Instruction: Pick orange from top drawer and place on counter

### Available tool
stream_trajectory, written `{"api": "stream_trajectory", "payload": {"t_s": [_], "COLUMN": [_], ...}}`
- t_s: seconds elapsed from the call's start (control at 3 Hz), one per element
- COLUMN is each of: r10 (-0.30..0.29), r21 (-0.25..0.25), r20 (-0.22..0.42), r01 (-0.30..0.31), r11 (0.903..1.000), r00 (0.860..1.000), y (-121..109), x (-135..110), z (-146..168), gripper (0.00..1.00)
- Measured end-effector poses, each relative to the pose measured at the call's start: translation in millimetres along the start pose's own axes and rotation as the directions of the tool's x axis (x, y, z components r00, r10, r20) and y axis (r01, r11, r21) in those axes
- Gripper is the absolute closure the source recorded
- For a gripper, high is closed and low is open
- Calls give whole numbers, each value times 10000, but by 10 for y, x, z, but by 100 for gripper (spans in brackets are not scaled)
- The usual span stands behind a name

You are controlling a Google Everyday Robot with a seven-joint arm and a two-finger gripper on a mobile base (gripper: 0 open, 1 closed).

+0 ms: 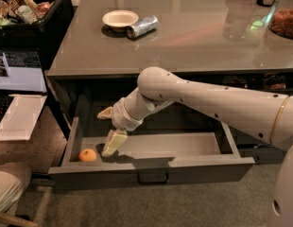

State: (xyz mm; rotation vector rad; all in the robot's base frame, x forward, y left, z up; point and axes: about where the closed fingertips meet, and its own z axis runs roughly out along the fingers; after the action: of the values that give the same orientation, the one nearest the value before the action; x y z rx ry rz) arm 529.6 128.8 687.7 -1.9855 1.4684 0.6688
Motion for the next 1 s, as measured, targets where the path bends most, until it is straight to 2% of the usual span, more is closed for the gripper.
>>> {"api": "stream_trajectory", "payload": {"t_s": [0.33, 1.0], "r10": [75, 186], "r21": [-319, -361], "r20": [-15, -234], "r01": [-76, -195], "r11": [9995, 9992], "r00": [10000, 9996], "y": [54, 91], "x": [23, 32], "z": [172, 446], "gripper": [22, 35]}}
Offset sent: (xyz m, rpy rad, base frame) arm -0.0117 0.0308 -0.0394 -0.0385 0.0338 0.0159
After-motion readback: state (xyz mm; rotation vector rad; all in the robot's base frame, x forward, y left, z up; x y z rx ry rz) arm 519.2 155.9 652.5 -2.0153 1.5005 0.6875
